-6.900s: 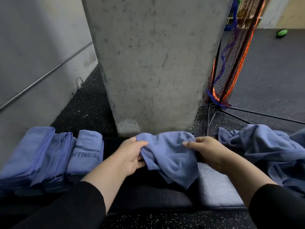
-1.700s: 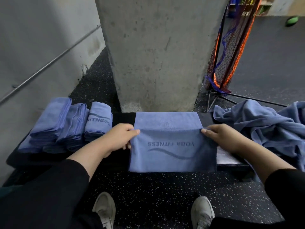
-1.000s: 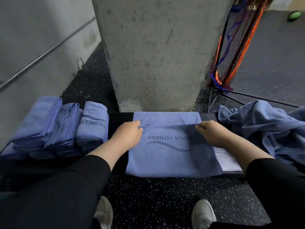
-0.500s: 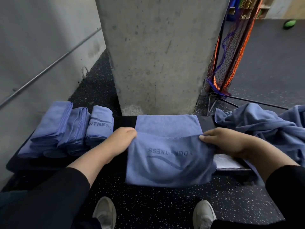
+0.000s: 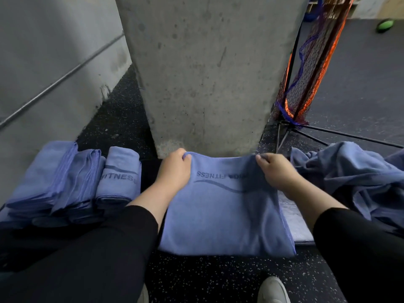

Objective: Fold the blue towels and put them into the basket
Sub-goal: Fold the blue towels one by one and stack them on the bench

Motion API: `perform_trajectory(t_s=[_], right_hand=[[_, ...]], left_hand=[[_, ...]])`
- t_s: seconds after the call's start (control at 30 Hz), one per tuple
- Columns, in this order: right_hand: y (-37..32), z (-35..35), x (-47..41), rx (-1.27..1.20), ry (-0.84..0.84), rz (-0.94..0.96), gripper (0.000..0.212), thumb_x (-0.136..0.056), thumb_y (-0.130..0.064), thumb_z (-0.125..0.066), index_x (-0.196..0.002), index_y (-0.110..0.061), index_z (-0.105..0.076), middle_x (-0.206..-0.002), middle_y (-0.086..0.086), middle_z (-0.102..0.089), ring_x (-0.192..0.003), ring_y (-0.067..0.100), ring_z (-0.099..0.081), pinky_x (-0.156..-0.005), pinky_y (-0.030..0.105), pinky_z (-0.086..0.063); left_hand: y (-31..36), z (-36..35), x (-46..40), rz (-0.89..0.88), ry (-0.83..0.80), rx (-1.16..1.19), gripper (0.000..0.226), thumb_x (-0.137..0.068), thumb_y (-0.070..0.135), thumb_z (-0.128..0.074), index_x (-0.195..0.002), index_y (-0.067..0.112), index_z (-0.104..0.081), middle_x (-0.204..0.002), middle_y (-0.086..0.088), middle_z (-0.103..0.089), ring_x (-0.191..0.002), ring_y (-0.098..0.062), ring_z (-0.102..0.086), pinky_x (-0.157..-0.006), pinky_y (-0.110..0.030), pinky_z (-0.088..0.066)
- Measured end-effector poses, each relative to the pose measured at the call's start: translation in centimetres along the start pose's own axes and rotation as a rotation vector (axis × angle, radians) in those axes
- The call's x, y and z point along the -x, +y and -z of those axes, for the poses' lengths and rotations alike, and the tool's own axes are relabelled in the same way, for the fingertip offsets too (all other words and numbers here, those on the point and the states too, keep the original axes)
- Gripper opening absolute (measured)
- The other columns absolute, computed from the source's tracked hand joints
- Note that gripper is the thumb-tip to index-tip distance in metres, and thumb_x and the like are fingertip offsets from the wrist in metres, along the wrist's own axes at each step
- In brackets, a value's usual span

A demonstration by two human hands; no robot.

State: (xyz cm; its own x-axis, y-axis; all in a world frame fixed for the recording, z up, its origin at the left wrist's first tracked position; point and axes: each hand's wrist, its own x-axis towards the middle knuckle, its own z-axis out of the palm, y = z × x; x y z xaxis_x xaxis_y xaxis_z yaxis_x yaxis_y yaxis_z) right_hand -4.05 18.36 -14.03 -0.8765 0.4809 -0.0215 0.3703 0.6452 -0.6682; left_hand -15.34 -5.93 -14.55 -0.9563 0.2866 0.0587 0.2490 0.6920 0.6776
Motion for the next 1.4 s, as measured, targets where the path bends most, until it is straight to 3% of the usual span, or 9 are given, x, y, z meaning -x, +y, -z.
perform_trajectory(t_s=[0.1,0.27,0.37,0.5,0.63,0.77,1.03,1.17,1.4], right_hand=[[1.0,-0.8,-0.2,0.177,-0.05,0.011,0.034,-0.105,-0.025,-0.046,-0.078,-0.009,-0.058,-0.07,0.006,-0.054,-0.073,0.024,-0.051,-0.061,0.035,-0.025],[1.3,0.2,0.5,0.25,-0.158,-0.039,0.045,-0.105,-0.027,-0.047,-0.063,-0.011,-0.043,-0.06,0.006,-0.046,-0.067,0.024,-0.045,-0.057,0.038,-0.021],[1.7,0.8,1.7,0.325,-0.259,-0.043,0.044,-0.104,-0.033,-0.049,-0.066,-0.01,-0.048,-0.064,0.008,-0.05,-0.063,0.019,-0.044,-0.052,0.026,-0.03],[2.1,1.5,3.9,0.328,-0.307,-0.023,0.043,-0.103,-0.036,-0.05,-0.069,-0.009,-0.053,-0.062,0.003,-0.048,-0.059,0.013,-0.04,-0.054,0.026,-0.031],[2.0,1.9,5.1,0.141,-0.211,-0.027,0.04,-0.103,-0.034,-0.052,-0.073,-0.008,-0.057,-0.065,0.003,-0.053,-0.062,0.012,-0.044,-0.057,0.03,-0.035],[0.8,2.6,5.2,-0.227,-0.069,-0.102,0.034,-0.103,-0.036,-0.051,-0.103,-0.009,-0.072,-0.101,0.005,-0.074,-0.096,0.018,-0.065,-0.091,0.037,-0.051],[2.5,0.6,2.0,0.252,-0.126,0.045,0.035,-0.105,-0.033,-0.044,-0.073,-0.02,-0.049,-0.083,0.003,-0.064,-0.094,0.033,-0.062,-0.07,0.032,-0.033],[2.2,-0.1,0.2,0.363,-0.072,0.078,0.03,-0.107,-0.036,-0.038,-0.084,-0.02,-0.05,-0.105,0.016,-0.069,-0.102,0.037,-0.062,-0.072,0.034,-0.034],[3.3,-1.3,-2.7,0.455,-0.037,0.036,0.032,-0.107,-0.037,-0.033,-0.09,-0.017,-0.052,-0.11,0.021,-0.068,-0.103,0.04,-0.062,-0.074,0.037,-0.035]], left_hand=[[-1.5,-2.0,0.1,-0.046,-0.111,-0.209,0.036,-0.105,0.022,-0.04,-0.07,0.017,-0.034,-0.071,-0.001,-0.046,-0.074,-0.03,-0.047,-0.059,-0.037,-0.026],[-1.9,-1.6,1.0,-0.046,-0.177,-0.304,0.033,-0.103,0.017,-0.035,-0.07,0.015,-0.031,-0.07,-0.003,-0.043,-0.063,-0.022,-0.039,-0.053,-0.036,-0.023],[-1.8,-0.3,2.6,-0.028,-0.24,-0.363,0.034,-0.101,0.018,-0.039,-0.068,0.016,-0.032,-0.068,0.0,-0.039,-0.061,-0.018,-0.037,-0.052,-0.034,-0.022],[-2.1,1.1,5.2,-0.011,-0.266,-0.401,0.032,-0.099,0.02,-0.041,-0.069,0.015,-0.033,-0.067,-0.001,-0.042,-0.059,-0.017,-0.035,-0.05,-0.034,-0.022],[-2.2,2.2,5.7,0.019,-0.232,-0.268,0.031,-0.1,0.019,-0.038,-0.07,0.013,-0.033,-0.07,-0.005,-0.046,-0.064,-0.022,-0.04,-0.055,-0.036,-0.024],[-2.6,2.5,4.6,0.075,-0.22,-0.181,0.029,-0.105,0.023,-0.033,-0.078,0.013,-0.038,-0.076,-0.005,-0.048,-0.07,-0.023,-0.043,-0.063,-0.037,-0.03],[-2.8,1.1,1.6,-0.021,-0.205,-0.461,0.02,-0.105,0.025,-0.037,-0.089,0.015,-0.043,-0.094,-0.01,-0.061,-0.09,-0.034,-0.059,-0.067,-0.037,-0.036],[-3.1,0.2,0.5,-0.089,-0.182,-0.484,0.024,-0.104,0.023,-0.04,-0.081,0.015,-0.042,-0.087,-0.008,-0.058,-0.086,-0.034,-0.059,-0.063,-0.037,-0.036],[-3.9,0.1,-3.0,-0.001,-0.151,-0.51,0.02,-0.105,0.029,-0.042,-0.098,0.015,-0.056,-0.099,-0.009,-0.063,-0.088,-0.029,-0.057,-0.075,-0.037,-0.047]])
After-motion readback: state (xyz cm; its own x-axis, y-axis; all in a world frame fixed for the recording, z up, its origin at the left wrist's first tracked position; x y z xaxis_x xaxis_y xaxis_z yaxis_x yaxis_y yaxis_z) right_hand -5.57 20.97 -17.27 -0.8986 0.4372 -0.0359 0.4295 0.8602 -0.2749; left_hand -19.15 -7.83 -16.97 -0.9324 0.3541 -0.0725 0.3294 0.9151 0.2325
